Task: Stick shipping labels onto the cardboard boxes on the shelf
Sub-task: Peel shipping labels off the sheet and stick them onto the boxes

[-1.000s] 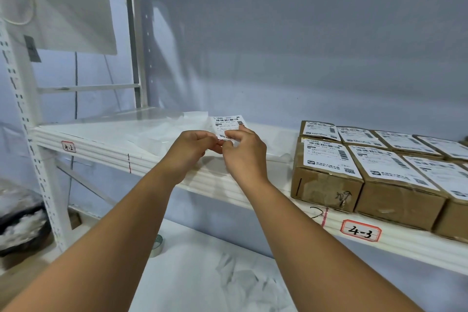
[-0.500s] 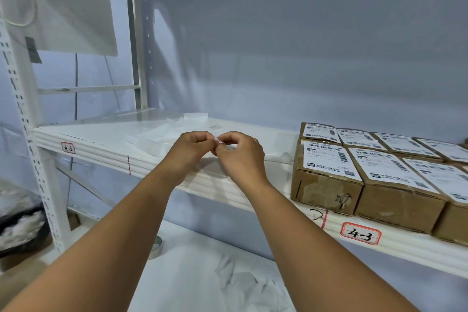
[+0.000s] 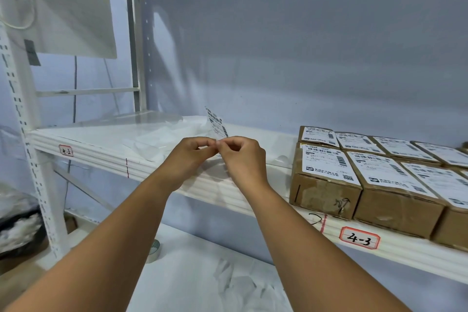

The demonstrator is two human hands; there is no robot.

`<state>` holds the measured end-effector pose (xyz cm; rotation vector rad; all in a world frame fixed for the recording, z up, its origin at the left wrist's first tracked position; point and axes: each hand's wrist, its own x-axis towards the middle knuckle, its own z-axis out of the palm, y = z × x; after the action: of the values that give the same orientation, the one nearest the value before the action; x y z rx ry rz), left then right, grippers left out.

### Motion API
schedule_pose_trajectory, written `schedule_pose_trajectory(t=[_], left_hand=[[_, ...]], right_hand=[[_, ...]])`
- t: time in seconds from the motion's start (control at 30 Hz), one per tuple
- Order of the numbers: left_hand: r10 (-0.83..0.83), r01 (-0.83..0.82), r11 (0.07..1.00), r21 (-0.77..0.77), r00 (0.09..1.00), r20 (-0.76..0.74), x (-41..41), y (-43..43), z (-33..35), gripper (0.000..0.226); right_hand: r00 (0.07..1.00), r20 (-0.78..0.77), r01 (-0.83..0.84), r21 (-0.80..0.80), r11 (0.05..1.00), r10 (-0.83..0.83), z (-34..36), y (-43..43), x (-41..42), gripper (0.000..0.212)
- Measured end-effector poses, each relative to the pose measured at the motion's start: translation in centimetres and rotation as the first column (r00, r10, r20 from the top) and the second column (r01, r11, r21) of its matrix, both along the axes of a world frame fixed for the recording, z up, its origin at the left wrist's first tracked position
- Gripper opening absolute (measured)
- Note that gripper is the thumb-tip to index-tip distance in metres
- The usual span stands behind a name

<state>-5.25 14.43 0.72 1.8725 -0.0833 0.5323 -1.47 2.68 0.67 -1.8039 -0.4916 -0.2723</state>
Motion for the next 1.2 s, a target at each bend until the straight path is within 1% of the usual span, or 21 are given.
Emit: schedule_pose_trajectory(t=[0.07,0.17,0.27,0.4,0.47,0.57,0.63,0.73,0.77,0.83,0.9,0.93,1.03,1.2], left_hand=[[0.008,-0.008,1.000,0.003,1.000,-0.003,0.1,0.1,-0.1,0.019],[0.019,-0.019,1.000,0.003,1.000,-0.002,0.2,0.1,-0.2,0.024],[0.060,-0.060,0.998,0.002,0.998,-0.007,0.4,0.0,-0.1,0.022],[0.117,-0.117,0.993,-0.022,0.993,-0.021,0.4,-0.1,0.0,0.023],[0.159,-0.161,0.985,-0.069,0.987,-0.029,0.4,0.0,0.1,0.020],[0.221,-0.218,0.941,-0.257,0.975,-0.018,0.8,0.5,0.4,0.023],[0.274,-0.259,0.891,-0.372,0.962,-0.013,1.1,0.6,0.4,0.025],[0.329,-0.289,0.810,-0.510,0.944,-0.013,1.3,0.7,0.4,0.024],[0.340,-0.291,0.767,-0.572,0.940,-0.022,1.4,1.0,0.4,0.024],[0.344,-0.268,0.649,-0.712,0.938,-0.040,1.1,1.6,0.5,0.024],[0.326,-0.195,0.530,-0.825,0.945,-0.014,0.6,2.1,0.6,0.023],[0.319,-0.153,0.483,-0.862,0.948,0.011,0.3,2.3,0.6,0.023],[0.334,-0.048,0.385,-0.922,0.938,0.091,-0.2,2.5,0.6,0.023],[0.479,0.099,0.171,-0.980,0.861,0.170,-0.5,4.4,1.6,0.022]], right_hand=[[1.000,0.007,0.014,-0.017,1.000,-0.014,0.0,0.0,-0.1,0.015],[0.998,0.049,0.047,-0.043,0.998,-0.045,0.0,-0.2,-0.2,0.022],[0.993,0.085,0.081,-0.055,0.995,-0.076,-0.2,-0.2,0.0,0.027],[0.992,0.056,0.111,-0.030,0.993,-0.109,-0.1,-0.3,0.4,0.024],[0.992,0.041,0.122,0.003,0.993,-0.122,0.0,-0.4,0.5,0.021],[0.988,0.022,0.150,0.058,0.987,-0.152,-0.1,-0.4,0.7,0.022],[0.988,-0.004,0.151,0.109,0.983,-0.151,-0.2,-0.4,0.9,0.024],[0.987,-0.031,0.160,0.133,0.978,-0.157,-0.3,-0.3,1.0,0.028],[0.986,-0.038,0.165,0.142,0.976,-0.161,-0.2,-0.3,1.0,0.029],[0.984,-0.054,0.178,0.159,0.971,-0.172,-0.1,-0.2,0.9,0.028],[0.981,-0.070,0.192,0.170,0.967,-0.182,0.0,-0.4,0.8,0.026],[0.980,-0.079,0.194,0.183,0.964,-0.182,0.1,-0.5,0.7,0.024],[0.978,-0.097,0.202,0.240,0.950,-0.184,0.2,-0.8,0.3,0.026],[0.983,-0.113,0.177,0.355,0.918,-0.146,0.3,-0.7,0.0,0.028]])
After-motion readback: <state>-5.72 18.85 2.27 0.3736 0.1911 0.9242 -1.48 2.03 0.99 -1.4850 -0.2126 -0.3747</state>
